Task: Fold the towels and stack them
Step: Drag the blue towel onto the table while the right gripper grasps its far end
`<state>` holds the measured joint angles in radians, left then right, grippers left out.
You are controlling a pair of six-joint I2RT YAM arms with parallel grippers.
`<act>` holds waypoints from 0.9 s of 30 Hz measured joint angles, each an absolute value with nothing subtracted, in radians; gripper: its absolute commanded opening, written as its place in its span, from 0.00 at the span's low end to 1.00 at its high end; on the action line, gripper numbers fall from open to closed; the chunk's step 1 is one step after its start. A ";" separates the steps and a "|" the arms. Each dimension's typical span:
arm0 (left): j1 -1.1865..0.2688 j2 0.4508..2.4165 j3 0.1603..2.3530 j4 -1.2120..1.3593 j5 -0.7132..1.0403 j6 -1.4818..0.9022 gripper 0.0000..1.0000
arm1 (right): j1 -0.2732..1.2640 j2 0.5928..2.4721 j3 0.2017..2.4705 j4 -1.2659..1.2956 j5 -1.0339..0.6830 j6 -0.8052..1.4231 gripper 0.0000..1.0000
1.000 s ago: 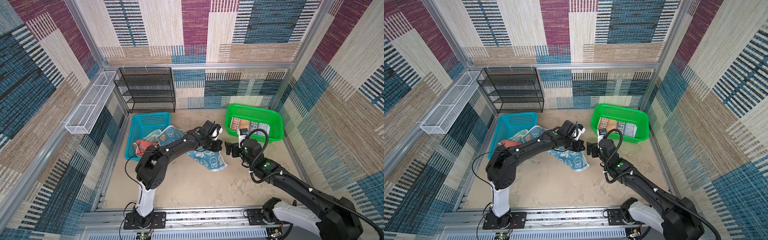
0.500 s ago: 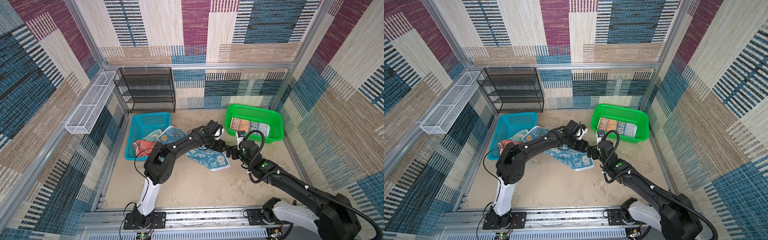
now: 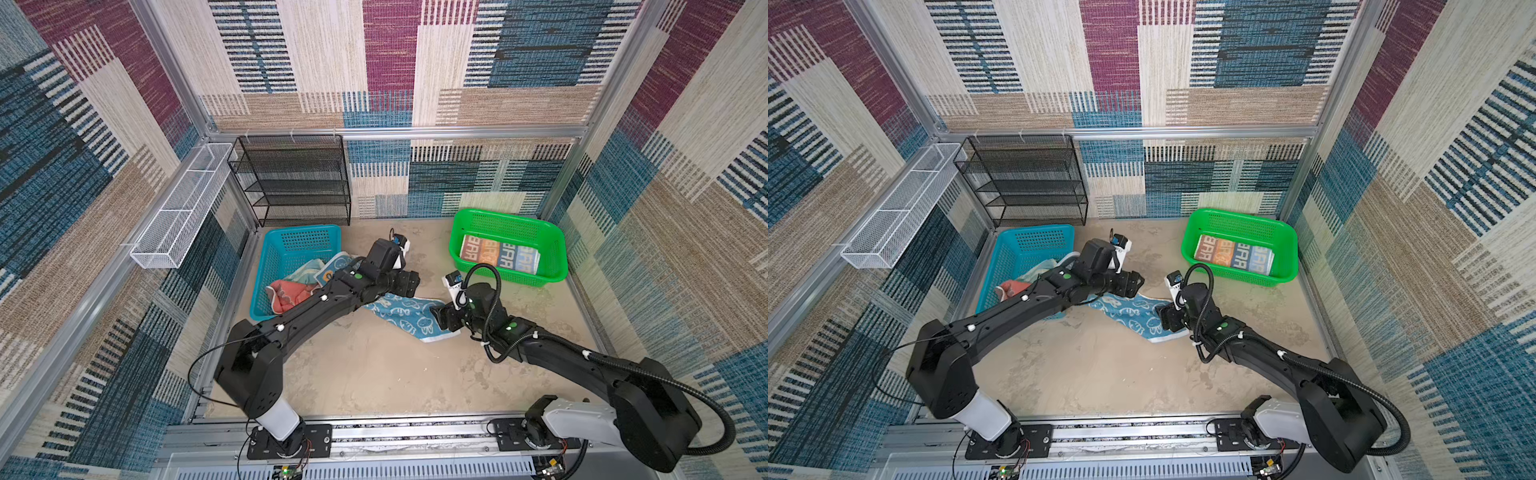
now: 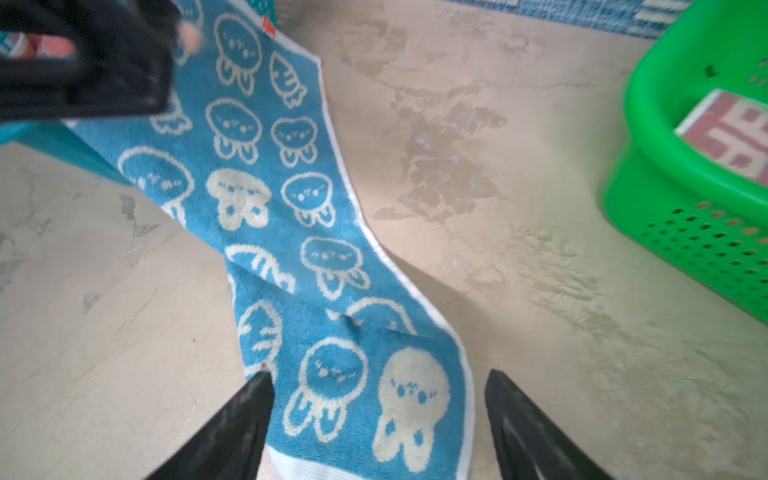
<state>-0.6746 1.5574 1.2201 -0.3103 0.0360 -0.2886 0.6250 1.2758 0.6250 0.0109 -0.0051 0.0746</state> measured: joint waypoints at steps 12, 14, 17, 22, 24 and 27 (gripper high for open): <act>-0.598 1.232 0.901 -0.278 -0.058 -0.364 0.80 | 0.788 1.567 0.746 -0.002 0.009 0.073 0.80; -0.591 1.215 0.884 -0.279 -0.072 -0.368 0.80 | 0.797 1.609 0.770 -0.002 0.009 0.070 0.76; -0.582 1.204 0.873 -0.279 -0.075 -0.374 0.80 | 0.802 1.674 0.808 -0.003 0.012 0.070 0.70; -0.576 1.202 0.866 -0.280 -0.075 -0.387 0.80 | 0.805 1.753 0.859 -0.017 0.064 0.072 0.42; -0.574 1.202 0.865 -0.280 -0.076 -0.387 0.80 | 0.805 1.774 0.882 -0.017 0.075 0.075 0.24; -0.574 1.200 0.857 -0.278 -0.081 -0.387 0.80 | 0.805 1.788 0.914 -0.035 0.078 0.078 0.10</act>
